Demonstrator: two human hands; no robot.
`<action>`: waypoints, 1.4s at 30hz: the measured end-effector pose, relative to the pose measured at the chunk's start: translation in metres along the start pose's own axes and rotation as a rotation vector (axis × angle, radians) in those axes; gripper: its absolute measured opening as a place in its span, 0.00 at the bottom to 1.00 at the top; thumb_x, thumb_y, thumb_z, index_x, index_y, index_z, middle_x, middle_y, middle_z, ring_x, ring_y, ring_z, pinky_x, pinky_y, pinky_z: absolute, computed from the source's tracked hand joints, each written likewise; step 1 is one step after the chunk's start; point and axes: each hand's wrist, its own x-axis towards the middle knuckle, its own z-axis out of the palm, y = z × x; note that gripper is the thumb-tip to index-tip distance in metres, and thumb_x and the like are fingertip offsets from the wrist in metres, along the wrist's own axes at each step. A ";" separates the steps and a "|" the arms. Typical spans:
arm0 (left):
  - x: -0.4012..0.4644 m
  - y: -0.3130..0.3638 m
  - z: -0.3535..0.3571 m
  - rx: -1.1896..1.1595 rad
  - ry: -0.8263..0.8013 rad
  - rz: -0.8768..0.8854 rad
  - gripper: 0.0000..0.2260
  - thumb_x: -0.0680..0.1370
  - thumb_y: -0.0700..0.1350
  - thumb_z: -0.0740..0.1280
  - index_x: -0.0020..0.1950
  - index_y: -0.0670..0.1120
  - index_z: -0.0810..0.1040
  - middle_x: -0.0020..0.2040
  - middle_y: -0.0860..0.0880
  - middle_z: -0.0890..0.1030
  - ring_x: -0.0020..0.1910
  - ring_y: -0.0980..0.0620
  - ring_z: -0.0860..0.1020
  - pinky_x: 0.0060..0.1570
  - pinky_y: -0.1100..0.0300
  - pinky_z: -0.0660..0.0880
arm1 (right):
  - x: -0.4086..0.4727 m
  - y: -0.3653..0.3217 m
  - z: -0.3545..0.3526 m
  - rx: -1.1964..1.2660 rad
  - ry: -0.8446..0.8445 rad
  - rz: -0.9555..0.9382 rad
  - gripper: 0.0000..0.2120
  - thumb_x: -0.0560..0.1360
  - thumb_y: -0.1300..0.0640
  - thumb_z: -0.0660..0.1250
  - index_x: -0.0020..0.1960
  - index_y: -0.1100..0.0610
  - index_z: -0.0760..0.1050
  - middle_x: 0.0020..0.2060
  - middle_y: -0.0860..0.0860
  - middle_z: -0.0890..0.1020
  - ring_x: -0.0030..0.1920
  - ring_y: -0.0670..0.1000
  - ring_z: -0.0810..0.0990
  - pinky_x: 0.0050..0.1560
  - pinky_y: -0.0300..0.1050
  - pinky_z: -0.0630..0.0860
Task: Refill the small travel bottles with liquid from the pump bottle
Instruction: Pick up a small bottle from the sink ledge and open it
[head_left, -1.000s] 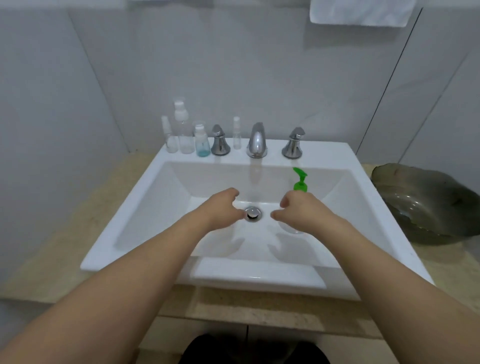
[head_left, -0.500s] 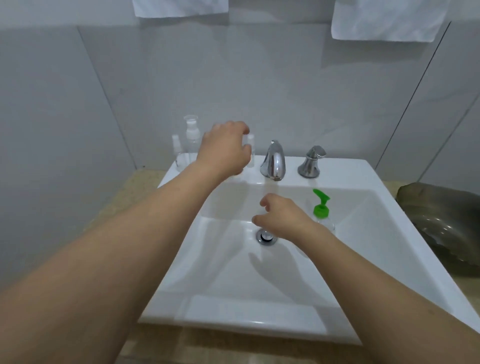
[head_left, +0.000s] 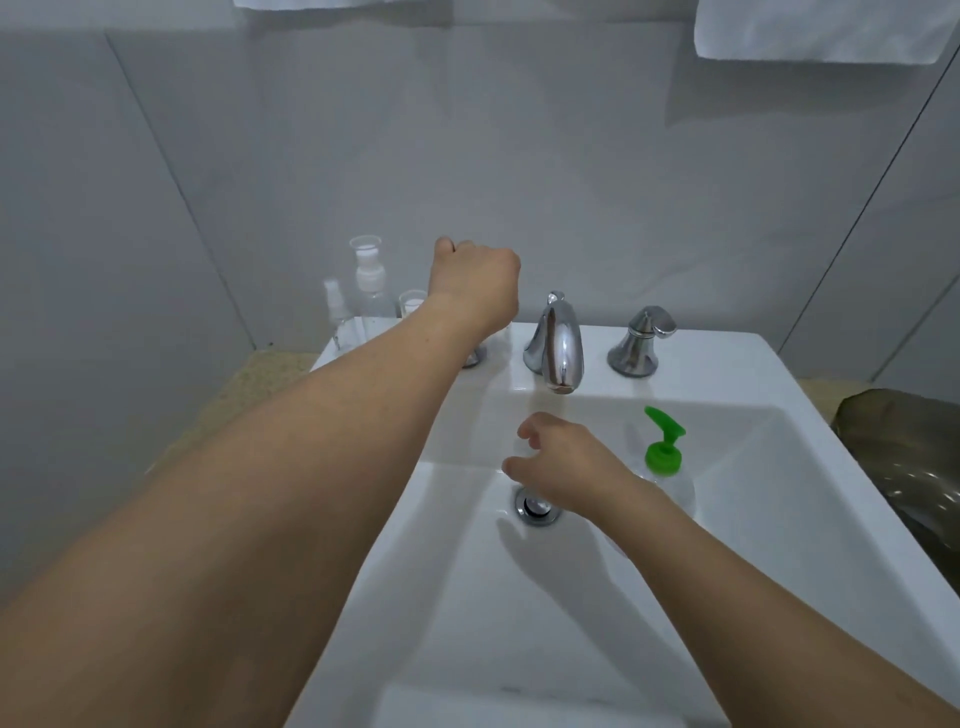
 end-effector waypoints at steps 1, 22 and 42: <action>-0.001 0.000 0.000 0.005 0.011 0.006 0.13 0.79 0.39 0.62 0.60 0.49 0.80 0.52 0.46 0.83 0.56 0.43 0.76 0.62 0.50 0.62 | -0.001 0.000 0.000 0.006 0.000 0.000 0.24 0.75 0.49 0.66 0.69 0.53 0.68 0.63 0.51 0.76 0.60 0.52 0.75 0.57 0.45 0.73; -0.203 0.007 0.044 -1.124 -0.058 -0.141 0.06 0.81 0.39 0.67 0.54 0.47 0.82 0.44 0.52 0.82 0.38 0.56 0.80 0.48 0.60 0.77 | -0.095 0.028 0.027 0.179 0.043 -0.039 0.22 0.76 0.47 0.66 0.67 0.51 0.68 0.54 0.48 0.78 0.52 0.52 0.78 0.53 0.47 0.74; -0.206 0.007 0.061 -1.043 -0.393 -0.108 0.05 0.79 0.40 0.70 0.51 0.51 0.81 0.38 0.54 0.79 0.33 0.62 0.76 0.30 0.73 0.69 | -0.073 0.047 0.033 0.009 -0.051 -0.067 0.12 0.75 0.53 0.70 0.54 0.59 0.78 0.45 0.49 0.77 0.48 0.52 0.77 0.50 0.45 0.73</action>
